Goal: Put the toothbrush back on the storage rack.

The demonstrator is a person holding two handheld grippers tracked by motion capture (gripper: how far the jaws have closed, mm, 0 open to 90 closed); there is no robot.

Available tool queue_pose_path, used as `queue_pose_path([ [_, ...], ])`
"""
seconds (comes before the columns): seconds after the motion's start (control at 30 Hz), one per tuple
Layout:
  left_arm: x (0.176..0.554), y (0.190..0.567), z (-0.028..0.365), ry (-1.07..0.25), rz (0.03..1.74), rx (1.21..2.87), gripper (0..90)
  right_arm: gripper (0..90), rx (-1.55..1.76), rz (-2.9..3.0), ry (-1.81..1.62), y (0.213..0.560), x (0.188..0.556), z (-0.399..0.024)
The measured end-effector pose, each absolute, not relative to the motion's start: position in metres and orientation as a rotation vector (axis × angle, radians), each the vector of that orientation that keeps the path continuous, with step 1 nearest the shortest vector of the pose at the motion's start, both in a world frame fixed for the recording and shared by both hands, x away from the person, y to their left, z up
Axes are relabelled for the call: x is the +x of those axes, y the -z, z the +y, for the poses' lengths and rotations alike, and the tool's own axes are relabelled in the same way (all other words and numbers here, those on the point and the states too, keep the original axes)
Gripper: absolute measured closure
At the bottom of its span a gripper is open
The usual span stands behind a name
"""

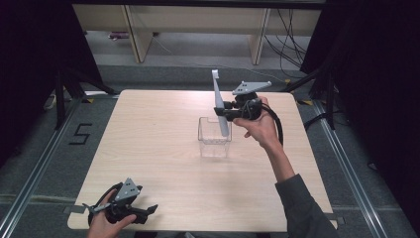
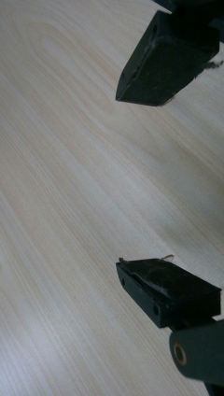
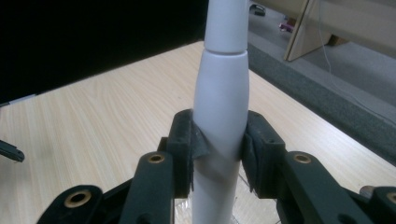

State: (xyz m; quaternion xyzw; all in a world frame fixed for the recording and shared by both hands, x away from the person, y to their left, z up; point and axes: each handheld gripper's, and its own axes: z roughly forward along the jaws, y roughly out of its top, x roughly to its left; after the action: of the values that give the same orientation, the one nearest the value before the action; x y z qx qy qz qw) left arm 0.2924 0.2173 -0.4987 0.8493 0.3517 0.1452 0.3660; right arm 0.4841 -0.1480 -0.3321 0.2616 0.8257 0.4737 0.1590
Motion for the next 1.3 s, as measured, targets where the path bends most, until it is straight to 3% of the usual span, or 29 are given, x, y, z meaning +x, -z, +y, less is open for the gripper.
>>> queue_pose_path([
  [1.3,0.292,0.498,0.218,-0.379,0.899,2.184,14.8,67.1,0.827,2.551,-1.087,0.396,0.507,-0.121],
])
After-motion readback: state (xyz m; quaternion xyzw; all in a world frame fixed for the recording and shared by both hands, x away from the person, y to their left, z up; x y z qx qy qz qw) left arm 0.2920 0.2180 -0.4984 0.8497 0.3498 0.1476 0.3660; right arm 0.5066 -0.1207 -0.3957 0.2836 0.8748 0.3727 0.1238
